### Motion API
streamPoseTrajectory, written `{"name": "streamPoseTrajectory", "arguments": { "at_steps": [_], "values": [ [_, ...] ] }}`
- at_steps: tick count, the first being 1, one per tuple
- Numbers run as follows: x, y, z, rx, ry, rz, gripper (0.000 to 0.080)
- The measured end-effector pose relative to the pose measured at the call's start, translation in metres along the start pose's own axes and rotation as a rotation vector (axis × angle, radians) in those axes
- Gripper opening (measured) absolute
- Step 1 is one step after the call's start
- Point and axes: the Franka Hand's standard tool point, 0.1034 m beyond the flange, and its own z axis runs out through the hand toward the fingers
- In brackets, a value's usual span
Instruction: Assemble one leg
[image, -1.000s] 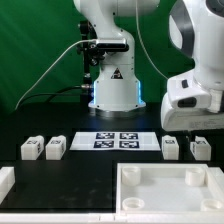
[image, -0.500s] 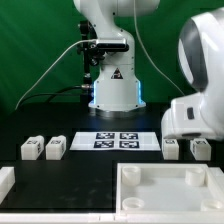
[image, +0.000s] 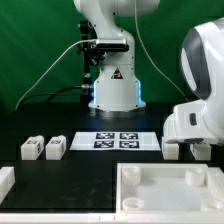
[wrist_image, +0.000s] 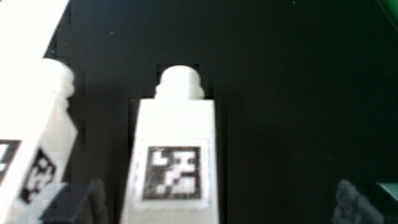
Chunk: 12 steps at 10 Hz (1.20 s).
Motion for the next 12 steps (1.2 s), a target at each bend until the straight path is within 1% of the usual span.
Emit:
{"name": "streamPoseTrajectory", "arguments": {
  "at_steps": [2,3,4,5,6,7,8,12],
  "values": [
    [0.0021,0.002,0.0132,0.0,0.007,0.005,0.0649],
    [0.0018,-0.0002,0.016,-0.005,0.008,0.006,0.0649],
    [0.0018,-0.0007,0.0157,-0.006,0.009,0.003,0.0649],
    [0.0019,-0.0004,0.0157,-0.006,0.009,0.003,0.0545],
    [0.0019,-0.0004,0.0157,-0.006,0.009,0.003,0.0411],
    [0.0019,-0.0004,0.0157,-0.006,0.009,0.004,0.0411],
    [0.0019,-0.0004,0.0157,-0.006,0.009,0.004,0.0287],
    [0.0019,-0.0004,0.0157,-0.006,0.009,0.004,0.0287]
  ]
}}
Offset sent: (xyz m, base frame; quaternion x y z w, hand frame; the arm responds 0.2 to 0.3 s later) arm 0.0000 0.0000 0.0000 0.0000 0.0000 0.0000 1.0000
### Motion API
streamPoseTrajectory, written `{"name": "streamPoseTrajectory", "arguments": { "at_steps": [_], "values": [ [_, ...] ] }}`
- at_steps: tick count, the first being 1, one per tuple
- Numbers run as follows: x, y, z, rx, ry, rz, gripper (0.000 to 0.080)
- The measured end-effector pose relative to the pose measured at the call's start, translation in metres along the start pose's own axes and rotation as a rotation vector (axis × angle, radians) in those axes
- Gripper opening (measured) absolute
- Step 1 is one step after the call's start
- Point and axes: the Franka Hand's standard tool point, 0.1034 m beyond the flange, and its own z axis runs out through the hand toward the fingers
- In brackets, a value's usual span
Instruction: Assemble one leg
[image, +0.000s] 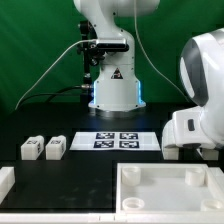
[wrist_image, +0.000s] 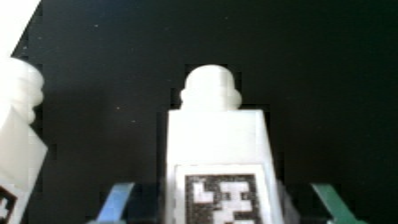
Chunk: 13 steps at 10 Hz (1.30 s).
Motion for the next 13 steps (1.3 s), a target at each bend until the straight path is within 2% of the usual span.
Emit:
{"name": "streamPoseTrajectory", "arguments": {
  "at_steps": [4,5,6,7,9,10,11,12,13],
  "values": [
    [0.0,0.0,0.0,0.0,0.0,0.0,0.0288],
    [0.0,0.0,-0.004,-0.001,0.018,-0.004,0.0288],
    [-0.008,0.005,-0.027,-0.017,0.031,-0.026,0.0288],
    [-0.014,0.006,-0.055,-0.012,0.087,-0.04,0.0288],
    [-0.033,0.013,-0.112,0.008,0.268,-0.036,0.0288],
    [-0.044,0.019,-0.132,0.015,0.303,-0.027,0.0288],
    [-0.044,0.019,-0.154,0.028,0.396,-0.025,0.0288],
    [-0.04,0.017,-0.161,0.034,0.51,-0.027,0.0288],
    [-0.038,0.017,-0.162,0.037,0.631,-0.03,0.0288]
  ]
}}
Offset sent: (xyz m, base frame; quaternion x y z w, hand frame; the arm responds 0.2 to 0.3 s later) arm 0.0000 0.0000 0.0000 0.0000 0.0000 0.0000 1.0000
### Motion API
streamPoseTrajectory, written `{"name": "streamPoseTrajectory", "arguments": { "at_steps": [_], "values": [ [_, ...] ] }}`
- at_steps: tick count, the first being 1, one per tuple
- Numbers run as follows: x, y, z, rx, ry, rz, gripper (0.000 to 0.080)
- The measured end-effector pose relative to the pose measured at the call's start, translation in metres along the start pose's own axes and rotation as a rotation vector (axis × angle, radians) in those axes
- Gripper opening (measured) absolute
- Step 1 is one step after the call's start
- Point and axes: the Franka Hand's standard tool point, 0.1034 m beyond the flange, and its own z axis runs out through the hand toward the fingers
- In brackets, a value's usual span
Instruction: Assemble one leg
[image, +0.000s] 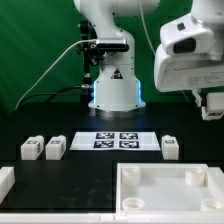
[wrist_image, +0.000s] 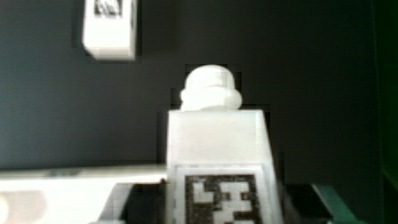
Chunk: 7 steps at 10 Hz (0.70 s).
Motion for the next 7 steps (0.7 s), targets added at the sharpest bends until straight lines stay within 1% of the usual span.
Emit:
{"name": "streamPoseTrajectory", "arguments": {
  "at_steps": [1,2,3,4,5,6,7],
  "values": [
    [-0.001,0.002,-0.001,0.0,0.089,-0.002,0.0288],
    [0.017,0.012,-0.014,0.005,0.2,-0.06,0.0289],
    [0.045,0.032,-0.036,0.011,0.326,-0.074,0.0289],
    [0.061,0.049,-0.044,0.008,0.394,-0.097,0.0289],
    [0.081,0.056,-0.054,0.018,0.508,-0.092,0.0289],
    [0.093,0.058,-0.058,0.027,0.591,-0.083,0.0289],
    [0.089,0.058,-0.054,0.019,0.65,-0.087,0.0289]
  ]
}}
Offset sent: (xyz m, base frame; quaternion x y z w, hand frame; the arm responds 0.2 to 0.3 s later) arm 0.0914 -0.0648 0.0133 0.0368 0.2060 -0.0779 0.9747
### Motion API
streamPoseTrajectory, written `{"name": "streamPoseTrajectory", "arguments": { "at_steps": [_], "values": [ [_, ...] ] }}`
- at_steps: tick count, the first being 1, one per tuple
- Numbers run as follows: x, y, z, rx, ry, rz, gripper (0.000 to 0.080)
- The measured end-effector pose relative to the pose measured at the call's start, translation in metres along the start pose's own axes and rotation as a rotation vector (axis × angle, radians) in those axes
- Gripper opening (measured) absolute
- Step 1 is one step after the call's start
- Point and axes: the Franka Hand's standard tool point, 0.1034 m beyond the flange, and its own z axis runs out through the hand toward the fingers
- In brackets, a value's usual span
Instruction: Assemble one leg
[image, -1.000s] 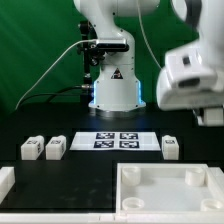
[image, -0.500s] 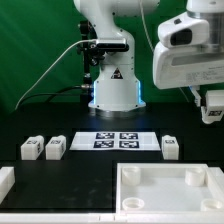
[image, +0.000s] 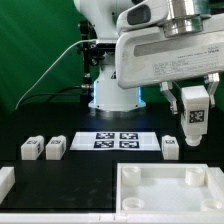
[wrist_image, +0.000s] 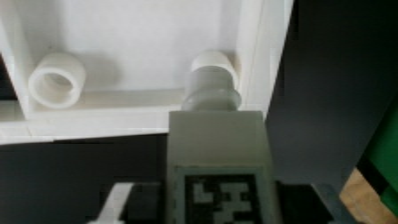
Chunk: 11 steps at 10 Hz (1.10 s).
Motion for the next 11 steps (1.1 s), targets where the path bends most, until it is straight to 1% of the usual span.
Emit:
{"name": "streamPoseTrajectory", "arguments": {
  "at_steps": [1,2,3,4,5,6,7,8,11],
  "values": [
    [0.002,0.002,-0.002,-0.013,0.113,-0.006,0.0289],
    [-0.001,0.005,-0.001,-0.024,0.202,-0.008,0.0289],
    [-0.008,0.004,0.005,-0.021,0.162,-0.009,0.0289],
    [-0.015,-0.011,0.014,-0.016,0.228,-0.027,0.0289],
    [-0.023,-0.019,0.034,-0.019,0.223,-0.051,0.0289],
    [-0.014,-0.021,0.043,-0.026,0.234,-0.064,0.029],
    [-0.009,-0.024,0.052,-0.029,0.241,-0.061,0.029],
    [-0.01,-0.027,0.06,-0.028,0.234,-0.062,0.029],
    [-0.001,-0.019,0.065,-0.03,0.229,-0.047,0.029]
  ]
}}
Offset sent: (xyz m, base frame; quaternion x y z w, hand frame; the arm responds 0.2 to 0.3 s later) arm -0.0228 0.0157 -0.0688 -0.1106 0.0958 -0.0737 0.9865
